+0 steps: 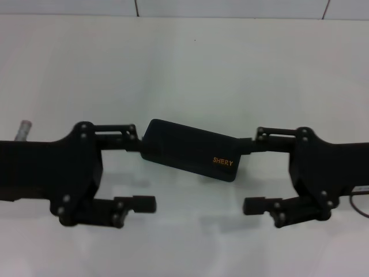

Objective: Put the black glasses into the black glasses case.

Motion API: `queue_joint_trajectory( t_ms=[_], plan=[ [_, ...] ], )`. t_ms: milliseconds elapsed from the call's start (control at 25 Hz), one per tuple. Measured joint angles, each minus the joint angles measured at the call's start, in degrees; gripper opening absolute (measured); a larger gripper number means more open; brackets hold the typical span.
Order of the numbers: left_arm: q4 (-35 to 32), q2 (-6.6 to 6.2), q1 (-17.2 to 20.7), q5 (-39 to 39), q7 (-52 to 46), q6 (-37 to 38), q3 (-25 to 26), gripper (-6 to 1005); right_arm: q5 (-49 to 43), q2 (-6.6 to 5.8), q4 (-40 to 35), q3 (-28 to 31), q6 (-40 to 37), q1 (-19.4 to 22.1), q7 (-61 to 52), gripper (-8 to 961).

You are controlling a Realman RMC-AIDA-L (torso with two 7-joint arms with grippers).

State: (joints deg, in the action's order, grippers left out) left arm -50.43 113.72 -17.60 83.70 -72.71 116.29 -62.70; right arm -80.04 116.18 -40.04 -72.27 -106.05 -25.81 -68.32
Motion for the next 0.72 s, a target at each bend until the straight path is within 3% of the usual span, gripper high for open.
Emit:
queue_joint_trajectory(
  t_ms=[280, 720],
  plan=[
    [5.2, -0.98, -0.5, 0.1, 3.8, -0.1, 4.1, 770, 5.0, 0.02, 0.0, -6.1, 2.3, -0.8, 0.0, 793],
    [5.4, -0.85, -0.9, 4.9, 4.0, -0.1, 5.2, 772, 8.1, -0.06, 0.0, -6.3, 1.9, -0.3, 0.3, 805]
  ],
)
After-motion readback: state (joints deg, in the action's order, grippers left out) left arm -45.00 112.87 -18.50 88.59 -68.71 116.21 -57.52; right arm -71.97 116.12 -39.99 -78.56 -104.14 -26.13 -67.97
